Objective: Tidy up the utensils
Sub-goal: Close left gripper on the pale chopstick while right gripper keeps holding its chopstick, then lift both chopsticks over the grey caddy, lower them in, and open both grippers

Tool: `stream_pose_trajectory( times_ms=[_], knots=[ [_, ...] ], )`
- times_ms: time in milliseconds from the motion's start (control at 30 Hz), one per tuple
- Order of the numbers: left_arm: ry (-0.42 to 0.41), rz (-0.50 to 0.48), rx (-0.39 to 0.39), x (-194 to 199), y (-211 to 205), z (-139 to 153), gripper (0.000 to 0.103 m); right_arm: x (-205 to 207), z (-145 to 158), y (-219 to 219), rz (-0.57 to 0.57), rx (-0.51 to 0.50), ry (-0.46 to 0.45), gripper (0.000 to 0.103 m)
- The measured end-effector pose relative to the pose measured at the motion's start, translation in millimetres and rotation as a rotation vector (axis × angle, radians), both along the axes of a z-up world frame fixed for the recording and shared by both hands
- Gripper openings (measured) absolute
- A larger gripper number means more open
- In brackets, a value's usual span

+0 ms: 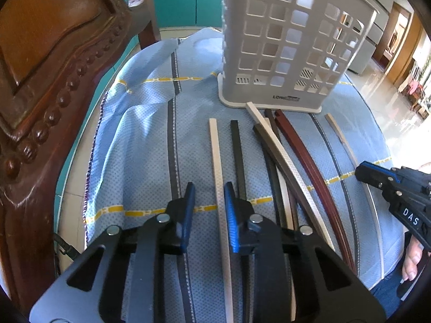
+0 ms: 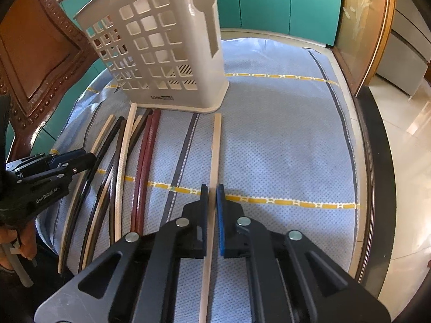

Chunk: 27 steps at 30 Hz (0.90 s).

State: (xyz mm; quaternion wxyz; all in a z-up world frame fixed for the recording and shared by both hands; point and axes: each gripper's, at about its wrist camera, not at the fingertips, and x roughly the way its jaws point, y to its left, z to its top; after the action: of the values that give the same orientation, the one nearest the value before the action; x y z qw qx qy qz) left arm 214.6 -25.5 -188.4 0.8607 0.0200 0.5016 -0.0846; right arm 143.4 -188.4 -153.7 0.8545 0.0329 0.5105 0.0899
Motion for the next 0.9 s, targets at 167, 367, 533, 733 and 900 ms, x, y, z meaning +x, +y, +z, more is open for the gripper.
stream_pose_trajectory(
  times_ms=[167,367,533,733,900],
  knots=[
    [0.007,0.015,-0.02,4,4,1,0.025,2,0,1,0.005,-0.004,0.001,0.007],
    [-0.015,0.018,0.033,13,-4,-1,0.031,4,-1,14,0.021,-0.078,-0.034,0.008],
    [-0.013,0.03,0.018,18,-10,2,0.007,6,-1,17,0.03,-0.034,-0.028,0.006],
    [-0.084,0.037,-0.026,7,0,29,0.007,-15,37,9,0.056,0.038,-0.151,0.006],
    [-0.256,-0.006,-0.099,-33,11,96,0.007,-50,99,-13,0.088,0.159,-0.337,0.006]
  ],
)
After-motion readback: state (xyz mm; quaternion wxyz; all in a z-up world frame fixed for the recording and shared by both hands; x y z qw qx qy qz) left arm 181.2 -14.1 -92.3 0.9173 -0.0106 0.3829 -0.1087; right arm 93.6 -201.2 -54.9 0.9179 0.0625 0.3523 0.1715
